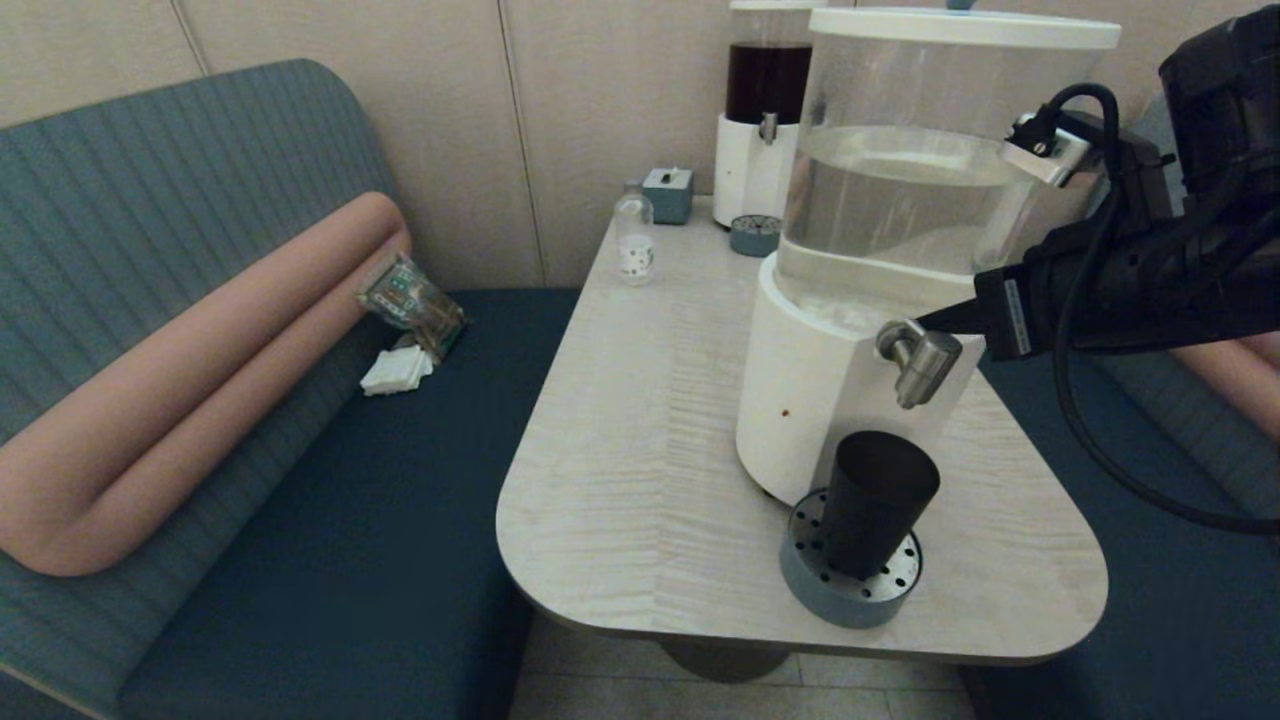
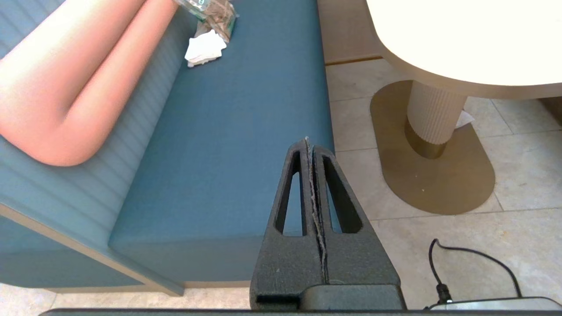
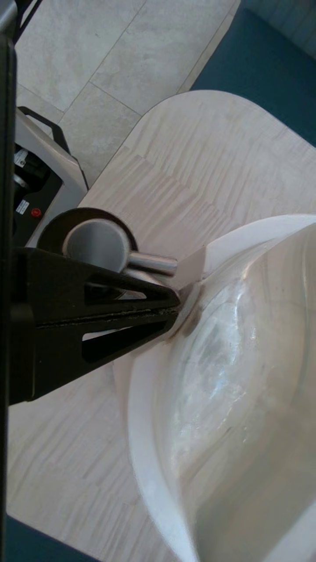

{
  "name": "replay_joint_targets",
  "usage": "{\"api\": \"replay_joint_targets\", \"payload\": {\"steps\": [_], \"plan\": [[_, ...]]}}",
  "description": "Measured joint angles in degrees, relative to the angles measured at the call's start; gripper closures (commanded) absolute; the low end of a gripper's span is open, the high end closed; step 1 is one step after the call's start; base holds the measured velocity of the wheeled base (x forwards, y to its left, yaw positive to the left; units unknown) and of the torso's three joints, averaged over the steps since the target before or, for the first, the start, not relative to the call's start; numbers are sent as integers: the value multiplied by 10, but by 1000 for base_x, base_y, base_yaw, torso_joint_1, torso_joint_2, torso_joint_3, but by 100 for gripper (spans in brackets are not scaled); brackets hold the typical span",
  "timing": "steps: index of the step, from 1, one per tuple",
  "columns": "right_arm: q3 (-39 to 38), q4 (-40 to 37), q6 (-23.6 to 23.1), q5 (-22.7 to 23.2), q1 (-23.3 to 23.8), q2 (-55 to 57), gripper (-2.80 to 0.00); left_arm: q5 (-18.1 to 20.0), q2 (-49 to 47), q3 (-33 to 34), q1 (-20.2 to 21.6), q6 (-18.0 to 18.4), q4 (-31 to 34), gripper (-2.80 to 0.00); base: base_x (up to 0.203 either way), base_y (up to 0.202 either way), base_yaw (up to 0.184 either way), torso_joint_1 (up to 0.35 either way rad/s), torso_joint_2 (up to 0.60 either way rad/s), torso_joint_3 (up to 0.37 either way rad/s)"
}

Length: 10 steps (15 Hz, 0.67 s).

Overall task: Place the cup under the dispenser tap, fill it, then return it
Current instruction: Turn on the faucet

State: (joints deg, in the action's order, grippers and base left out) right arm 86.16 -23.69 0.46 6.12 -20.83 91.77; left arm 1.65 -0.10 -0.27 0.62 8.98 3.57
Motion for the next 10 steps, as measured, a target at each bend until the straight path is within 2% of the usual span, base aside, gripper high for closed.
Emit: {"api": "replay_joint_targets", "payload": {"steps": [10], "plan": [[32, -1, -1, 8, -26, 28, 0, 0, 0, 0, 0, 0, 0, 0, 0, 0, 0, 0, 0, 0]]}}
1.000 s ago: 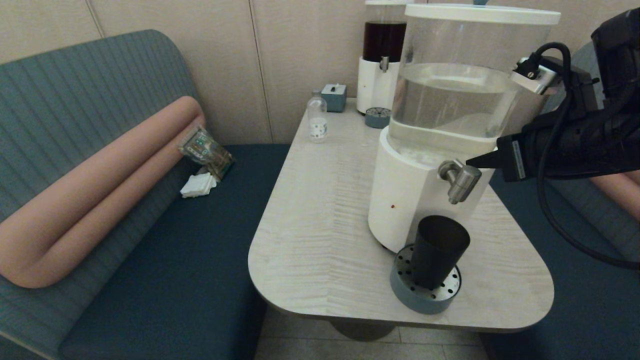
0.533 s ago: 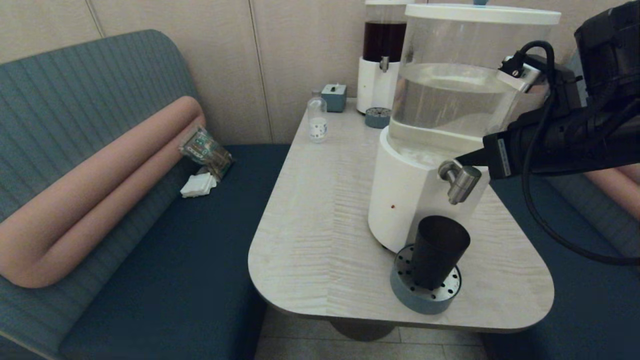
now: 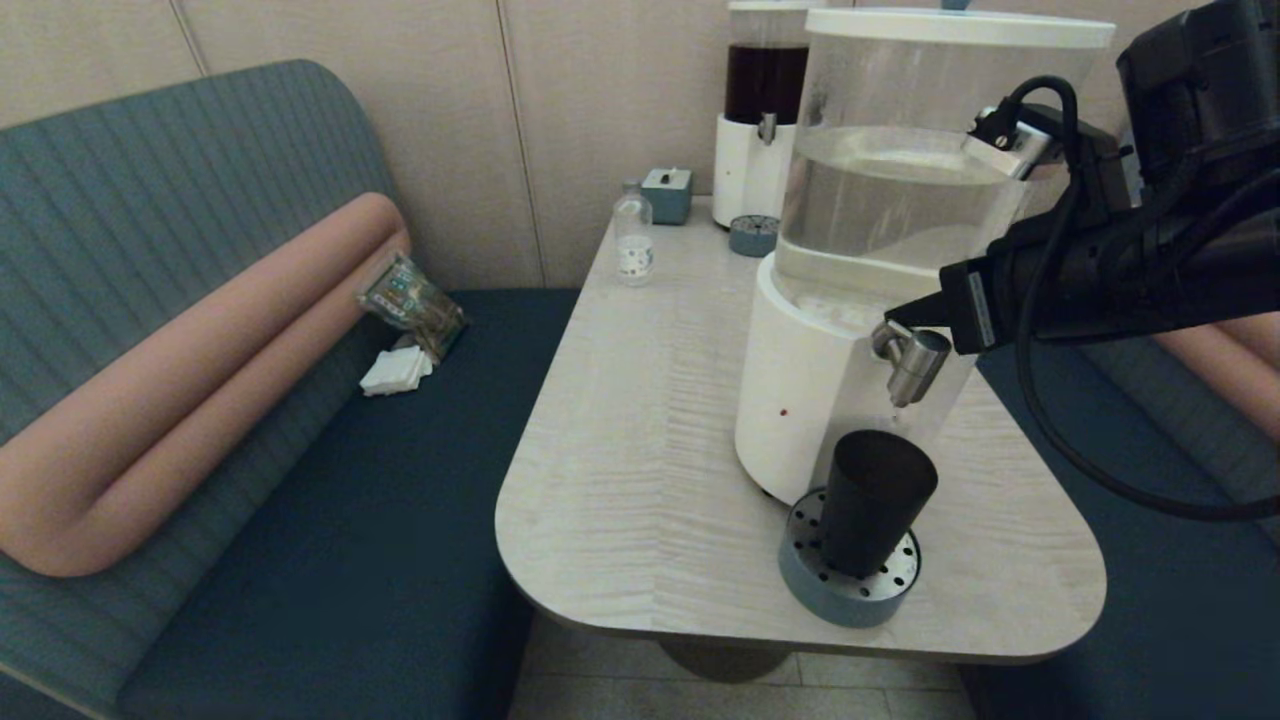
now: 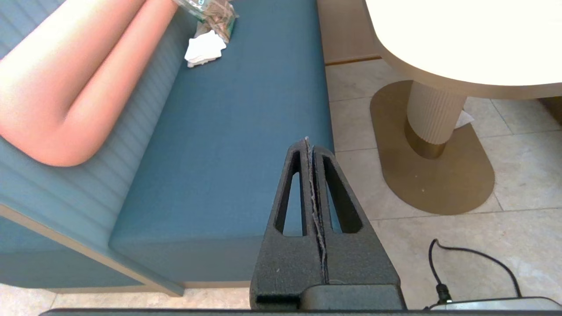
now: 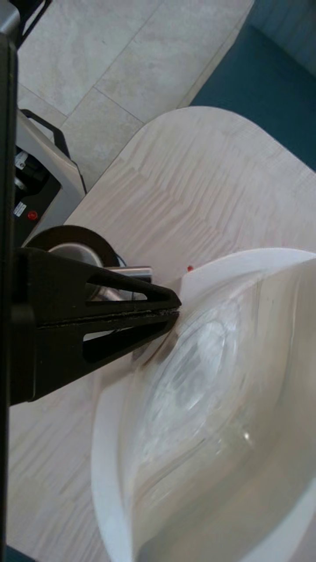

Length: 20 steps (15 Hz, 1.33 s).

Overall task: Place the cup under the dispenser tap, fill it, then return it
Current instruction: Turn on the faucet, then turn off the faucet

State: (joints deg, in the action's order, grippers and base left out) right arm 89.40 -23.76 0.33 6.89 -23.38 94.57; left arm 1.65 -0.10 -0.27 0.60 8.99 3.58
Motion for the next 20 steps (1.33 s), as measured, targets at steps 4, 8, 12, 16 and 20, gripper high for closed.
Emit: {"api": "replay_joint_targets", "payload": {"steps": [4, 8, 12, 16, 20], "plan": [[1, 1, -1, 2, -6, 3, 0, 0, 0, 0, 0, 1, 0, 0, 0, 0, 0, 0, 0, 0], [9, 1, 0, 1, -5, 4, 0, 0, 0, 0, 0, 0, 0, 0, 0, 0, 0, 0, 0, 0], [10, -1, 1, 3, 17, -6, 0, 0, 0, 0, 0, 0, 0, 0, 0, 0, 0, 0, 0, 0], [-15, 0, 0, 27, 47, -43, 0, 0, 0, 0, 0, 0, 0, 0, 0, 0, 0, 0, 0, 0], [-59, -9, -3, 43, 94, -105, 0, 0, 0, 0, 0, 0, 0, 0, 0, 0, 0, 0, 0, 0]]}}
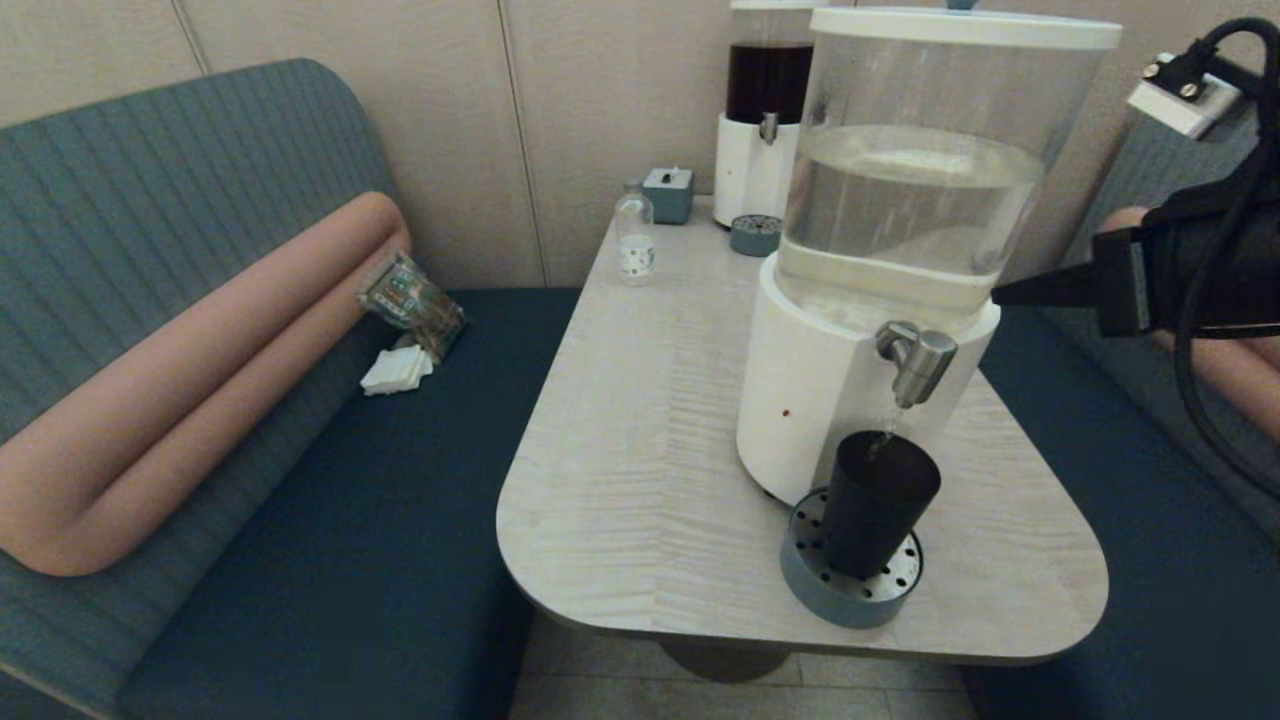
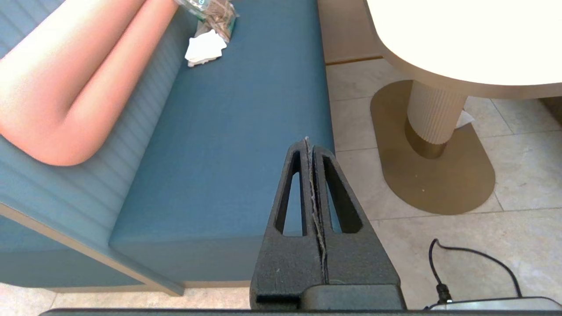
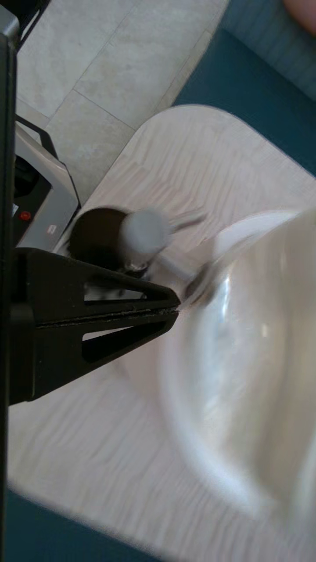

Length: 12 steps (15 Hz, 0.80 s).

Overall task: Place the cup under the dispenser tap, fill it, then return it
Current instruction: Turn off the faucet

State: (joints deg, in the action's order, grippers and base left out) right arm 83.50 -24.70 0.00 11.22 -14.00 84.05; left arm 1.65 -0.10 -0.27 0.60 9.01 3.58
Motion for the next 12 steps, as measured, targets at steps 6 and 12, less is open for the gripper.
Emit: {"api": "replay_joint_targets", "payload": {"steps": [6, 12], "plan": [[-80, -29, 2, -6, 74, -153, 0, 0, 0, 0, 0, 0, 0, 0, 0, 0, 0, 0, 0, 0], [-136, -125, -3, -4, 203, -372, 0, 0, 0, 0, 0, 0, 0, 0, 0, 0, 0, 0, 0, 0]]}}
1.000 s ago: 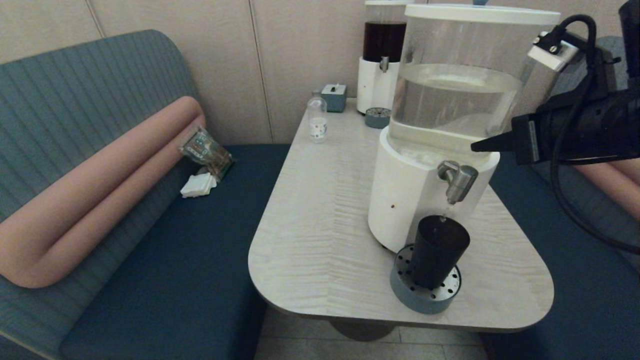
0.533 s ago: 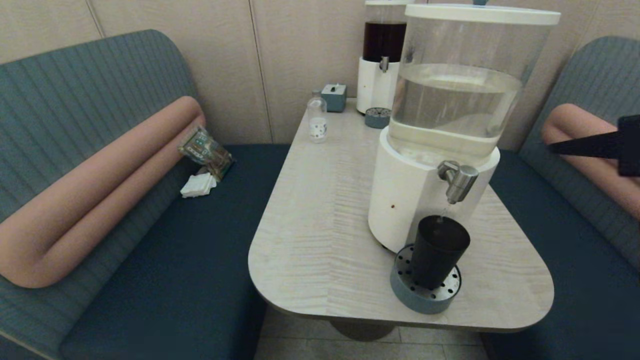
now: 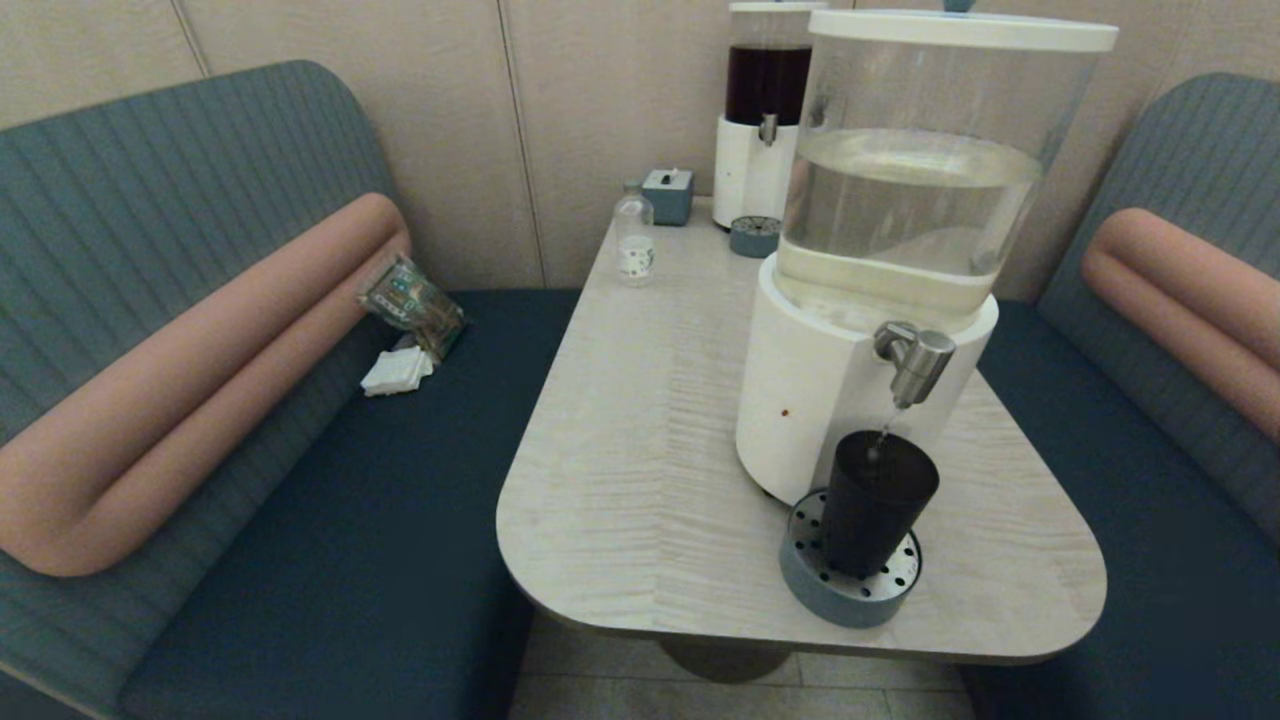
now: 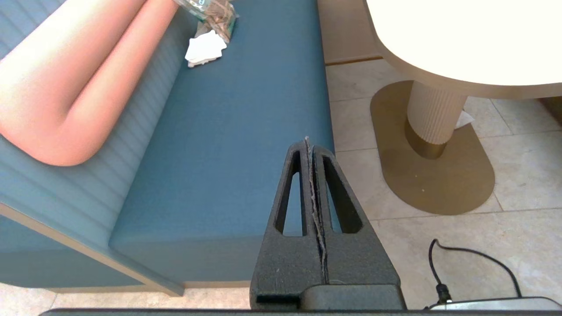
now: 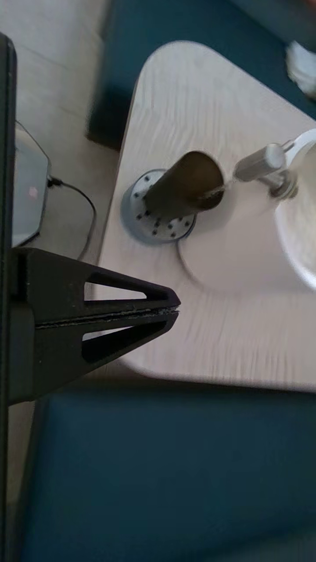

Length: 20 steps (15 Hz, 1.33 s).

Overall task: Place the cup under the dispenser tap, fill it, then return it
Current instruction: Turn off the faucet

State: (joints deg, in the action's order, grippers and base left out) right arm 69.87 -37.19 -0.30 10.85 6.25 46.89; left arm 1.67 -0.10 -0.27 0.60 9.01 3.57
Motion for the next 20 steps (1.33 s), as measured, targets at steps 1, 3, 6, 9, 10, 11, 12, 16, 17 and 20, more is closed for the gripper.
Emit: {"api": "replay_joint_targets", "payload": {"steps": [1, 3, 6, 9, 10, 11, 12, 16, 17, 20], "plan": [[-7, -22, -2, 5, 10, -35, 0, 0, 0, 0, 0, 0, 0, 0, 0, 0, 0, 0, 0, 0], [-26, -59, -5, 5, 7, -92, 0, 0, 0, 0, 0, 0, 0, 0, 0, 0, 0, 0, 0, 0], [-82, -67, -14, 2, -6, -185, 0, 0, 0, 0, 0, 0, 0, 0, 0, 0, 0, 0, 0, 0], [-131, -83, -38, 1, -11, -266, 0, 0, 0, 0, 0, 0, 0, 0, 0, 0, 0, 0, 0, 0], [-139, -94, -38, 2, -12, -280, 0, 0, 0, 0, 0, 0, 0, 0, 0, 0, 0, 0, 0, 0], [-144, -96, -41, 4, -12, -291, 0, 0, 0, 0, 0, 0, 0, 0, 0, 0, 0, 0, 0, 0], [-154, -95, -42, 5, -12, -299, 0, 0, 0, 0, 0, 0, 0, 0, 0, 0, 0, 0, 0, 0], [-199, -54, -49, 7, -19, -312, 0, 0, 0, 0, 0, 0, 0, 0, 0, 0, 0, 0, 0, 0], [-208, -53, -49, 3, -35, -316, 0, 0, 0, 0, 0, 0, 0, 0, 0, 0, 0, 0, 0, 0], [-253, -45, -55, -28, -63, -348, 0, 0, 0, 0, 0, 0, 0, 0, 0, 0, 0, 0, 0, 0]]}}
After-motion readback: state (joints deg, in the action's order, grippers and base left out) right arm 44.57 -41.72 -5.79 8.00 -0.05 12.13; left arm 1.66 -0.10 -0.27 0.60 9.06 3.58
